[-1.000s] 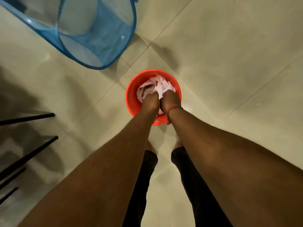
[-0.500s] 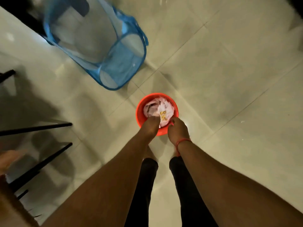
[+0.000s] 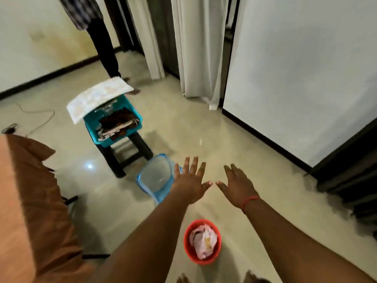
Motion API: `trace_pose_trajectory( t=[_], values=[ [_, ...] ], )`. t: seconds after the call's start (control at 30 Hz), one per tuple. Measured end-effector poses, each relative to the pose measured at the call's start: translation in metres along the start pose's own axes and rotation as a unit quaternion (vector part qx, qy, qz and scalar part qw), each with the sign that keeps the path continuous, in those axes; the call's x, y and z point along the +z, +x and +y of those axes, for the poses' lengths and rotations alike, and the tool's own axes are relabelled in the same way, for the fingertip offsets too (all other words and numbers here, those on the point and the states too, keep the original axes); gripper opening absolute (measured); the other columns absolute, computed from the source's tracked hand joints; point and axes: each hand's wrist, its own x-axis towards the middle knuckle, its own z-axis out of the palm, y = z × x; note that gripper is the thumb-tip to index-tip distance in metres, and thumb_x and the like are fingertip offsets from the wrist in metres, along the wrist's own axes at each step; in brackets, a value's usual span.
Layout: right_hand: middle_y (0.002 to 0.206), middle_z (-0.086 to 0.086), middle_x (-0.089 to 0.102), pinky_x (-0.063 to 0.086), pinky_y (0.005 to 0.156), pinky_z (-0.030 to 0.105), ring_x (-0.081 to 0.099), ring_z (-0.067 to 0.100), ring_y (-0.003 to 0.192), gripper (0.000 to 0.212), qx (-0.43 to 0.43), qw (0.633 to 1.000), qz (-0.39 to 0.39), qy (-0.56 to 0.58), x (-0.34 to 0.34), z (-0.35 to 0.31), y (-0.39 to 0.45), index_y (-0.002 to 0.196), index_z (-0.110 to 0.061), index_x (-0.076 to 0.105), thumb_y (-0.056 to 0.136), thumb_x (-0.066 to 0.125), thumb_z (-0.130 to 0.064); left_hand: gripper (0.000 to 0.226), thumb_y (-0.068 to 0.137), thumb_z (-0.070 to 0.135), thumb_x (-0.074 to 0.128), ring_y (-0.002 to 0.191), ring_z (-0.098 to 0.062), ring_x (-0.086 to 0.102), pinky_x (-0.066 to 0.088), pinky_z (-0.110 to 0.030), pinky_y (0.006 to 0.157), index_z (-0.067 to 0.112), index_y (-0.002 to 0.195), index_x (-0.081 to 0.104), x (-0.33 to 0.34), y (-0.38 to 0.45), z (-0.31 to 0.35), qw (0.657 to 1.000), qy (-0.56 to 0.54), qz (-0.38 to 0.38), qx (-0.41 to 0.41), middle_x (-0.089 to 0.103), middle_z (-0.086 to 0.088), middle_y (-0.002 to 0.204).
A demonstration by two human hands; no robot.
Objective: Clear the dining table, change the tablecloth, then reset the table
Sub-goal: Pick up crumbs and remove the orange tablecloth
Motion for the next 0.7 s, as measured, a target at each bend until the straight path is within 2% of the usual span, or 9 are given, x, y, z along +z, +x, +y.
trace_pose_trajectory(
  t=[0.1, 0.2, 0.37, 0.5, 0.7],
  values=[
    [0.167, 0.002, -0.003, 0.017, 0.120, 0.051, 0.003, 0.029, 0.153, 0.078, -0.022, 0.998, 0.042, -0.049, -0.056, -0.001, 0.009, 0.158, -0.028, 0.007, 0.096, 0.030, -0.068, 0.081, 0.094, 0.073, 0.011, 0.151, -0.033, -0.018, -0.006, -0.065, 0.117, 0.026, 0.158, -0.003, -0.049, 0.013, 0.002, 0.997, 0.035, 0.067, 0.003, -0.015, -0.006, 0.166],
    [0.166, 0.000, -0.008, 0.012, 0.121, 0.054, -0.003, 0.027, 0.153, 0.079, -0.052, 0.995, 0.063, -0.065, -0.101, 0.008, 0.029, 0.158, -0.030, 0.003, 0.094, 0.025, -0.071, 0.083, 0.091, 0.077, 0.008, 0.150, -0.033, -0.022, -0.007, -0.066, 0.116, 0.029, 0.157, -0.008, -0.085, 0.028, 0.012, 0.994, 0.048, 0.093, -0.038, -0.021, -0.005, 0.164],
    [0.166, -0.002, -0.012, 0.009, 0.121, 0.055, -0.007, 0.026, 0.153, 0.080, -0.097, 0.991, 0.053, -0.070, -0.143, 0.043, 0.064, 0.158, -0.031, 0.000, 0.093, 0.023, -0.073, 0.086, 0.087, 0.081, 0.003, 0.146, -0.031, -0.030, -0.014, -0.065, 0.115, 0.031, 0.155, -0.016, -0.096, 0.057, 0.051, 0.991, 0.038, 0.081, -0.099, -0.028, -0.004, 0.161],
    [0.165, -0.002, -0.016, 0.007, 0.122, 0.054, -0.010, 0.027, 0.152, 0.081, -0.122, 0.988, 0.012, -0.098, -0.166, 0.087, 0.089, 0.157, -0.032, -0.005, 0.092, 0.020, -0.074, 0.086, 0.086, 0.082, 0.002, 0.144, -0.031, -0.033, -0.018, -0.063, 0.112, 0.033, 0.154, -0.018, -0.096, 0.088, 0.095, 0.988, 0.001, 0.065, -0.140, -0.032, -0.002, 0.159],
    [0.165, -0.002, -0.016, 0.010, 0.121, 0.055, -0.007, 0.026, 0.153, 0.087, -0.166, 0.978, -0.027, -0.126, -0.189, 0.115, 0.148, 0.157, -0.033, -0.004, 0.086, 0.014, -0.079, 0.093, 0.076, 0.083, -0.008, 0.146, -0.031, -0.031, -0.015, -0.065, 0.115, 0.033, 0.155, -0.015, -0.109, 0.122, 0.113, 0.977, -0.038, 0.051, -0.202, -0.029, -0.002, 0.160]
  ],
)
